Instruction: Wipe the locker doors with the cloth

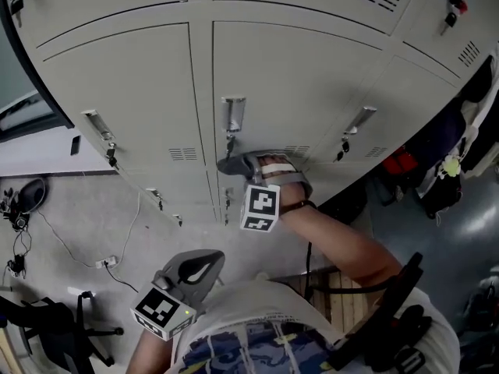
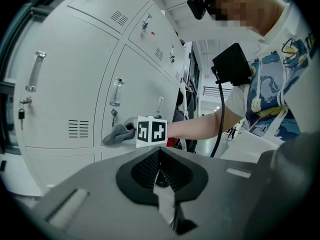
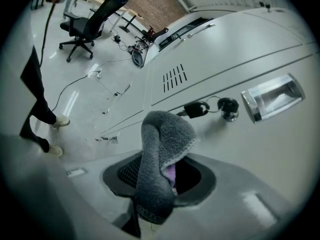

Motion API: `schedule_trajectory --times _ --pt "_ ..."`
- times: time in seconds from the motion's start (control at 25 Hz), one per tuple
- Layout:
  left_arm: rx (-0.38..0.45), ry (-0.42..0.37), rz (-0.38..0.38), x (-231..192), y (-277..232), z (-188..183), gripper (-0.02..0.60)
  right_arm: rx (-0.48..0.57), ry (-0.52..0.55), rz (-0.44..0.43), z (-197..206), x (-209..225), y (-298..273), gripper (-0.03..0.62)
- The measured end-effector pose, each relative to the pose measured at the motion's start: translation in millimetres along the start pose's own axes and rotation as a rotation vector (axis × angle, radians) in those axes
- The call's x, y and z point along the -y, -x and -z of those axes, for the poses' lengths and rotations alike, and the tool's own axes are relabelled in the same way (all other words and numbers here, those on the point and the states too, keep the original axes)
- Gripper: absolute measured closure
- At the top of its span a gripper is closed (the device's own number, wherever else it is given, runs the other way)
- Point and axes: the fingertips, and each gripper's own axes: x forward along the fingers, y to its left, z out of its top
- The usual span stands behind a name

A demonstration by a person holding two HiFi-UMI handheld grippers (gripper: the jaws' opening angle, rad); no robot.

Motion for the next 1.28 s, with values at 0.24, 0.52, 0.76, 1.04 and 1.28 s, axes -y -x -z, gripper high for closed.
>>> schedule_trajectory --times 0.24,0.52,0.76,1.04,1.28 --pt "-0.007 -0.007 0.008 2.5 -3.9 -0.5 0.578 -0.008 -0.004 -0.035 3.1 -12.0 -8.1 0.448" --pt "-0.017 -0.007 0.015 5.4 -7.0 2.1 0.578 -0.014 -0.021 -0.089 5.4 -24.7 -15.2 0.448" --pt "-0.026 0.0 0.016 8.1 -9.8 0.6 0.578 -0.014 -0.041 -0.134 4.9 -34.1 -21.1 0.448" --pt "-0.034 -0.001 0.026 11.6 -17.4 1.1 0.578 0.045 -0.13 -0.182 6.1 -40.5 -3.8 0.447" --pt "-0.044 -0.002 0.046 20.3 -32.3 3.1 0.578 0.127 -0.313 -0.261 14.4 -54.5 30.8 0.447"
